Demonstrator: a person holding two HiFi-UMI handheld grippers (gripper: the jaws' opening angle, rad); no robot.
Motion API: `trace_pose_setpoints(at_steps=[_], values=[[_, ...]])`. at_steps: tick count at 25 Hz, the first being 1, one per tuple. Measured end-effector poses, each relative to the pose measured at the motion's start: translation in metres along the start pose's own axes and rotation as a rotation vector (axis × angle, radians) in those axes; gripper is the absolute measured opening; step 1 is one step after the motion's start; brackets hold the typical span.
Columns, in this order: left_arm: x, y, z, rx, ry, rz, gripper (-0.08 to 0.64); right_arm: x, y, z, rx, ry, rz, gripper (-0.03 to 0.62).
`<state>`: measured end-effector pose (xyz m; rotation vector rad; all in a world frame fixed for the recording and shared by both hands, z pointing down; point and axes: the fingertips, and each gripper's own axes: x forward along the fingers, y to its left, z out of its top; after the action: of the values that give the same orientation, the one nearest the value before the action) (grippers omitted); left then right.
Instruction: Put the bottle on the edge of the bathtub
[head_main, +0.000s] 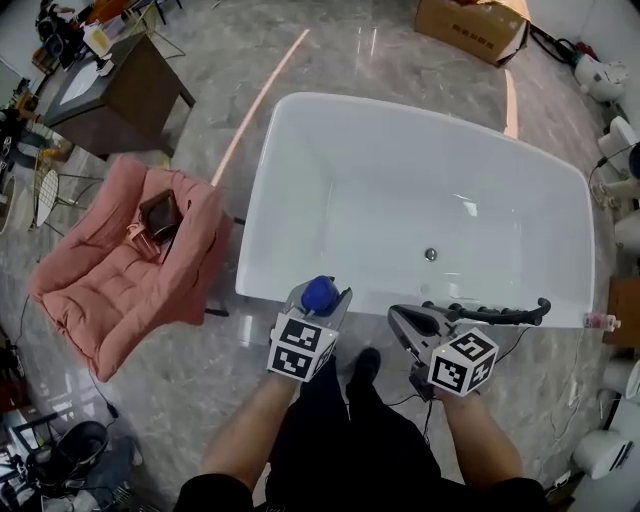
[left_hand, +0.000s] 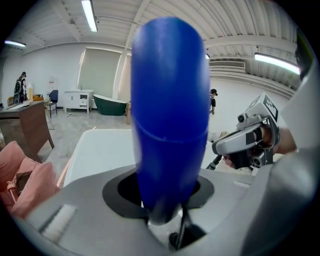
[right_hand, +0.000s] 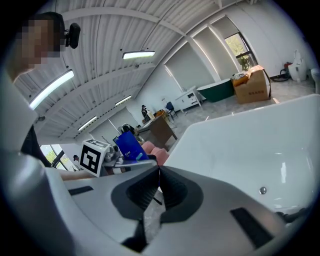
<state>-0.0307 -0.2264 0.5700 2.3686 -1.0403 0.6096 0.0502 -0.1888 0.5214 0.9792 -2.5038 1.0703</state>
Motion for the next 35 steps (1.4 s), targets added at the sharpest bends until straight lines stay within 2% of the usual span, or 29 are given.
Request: trace_pose_setpoints(at_steps=[12,22,35], values=[[0.051,0.014,-0.057,0.044,0.081,-0.051,0.147,0.022,-0.018,-0.021,0.037,0.033,-0.025,0.012],[0.106,0.020,-0.111,0.030,0.111,-0.079,0.147,0.045,-0.053,-0.052,0.063,0.080,-0.045,0.012],[0.143,0.031,-0.146,0.034,0.076,-0.042,0.147,0.075,-0.075,-0.069,0.074,0.133,-0.048,0.012]])
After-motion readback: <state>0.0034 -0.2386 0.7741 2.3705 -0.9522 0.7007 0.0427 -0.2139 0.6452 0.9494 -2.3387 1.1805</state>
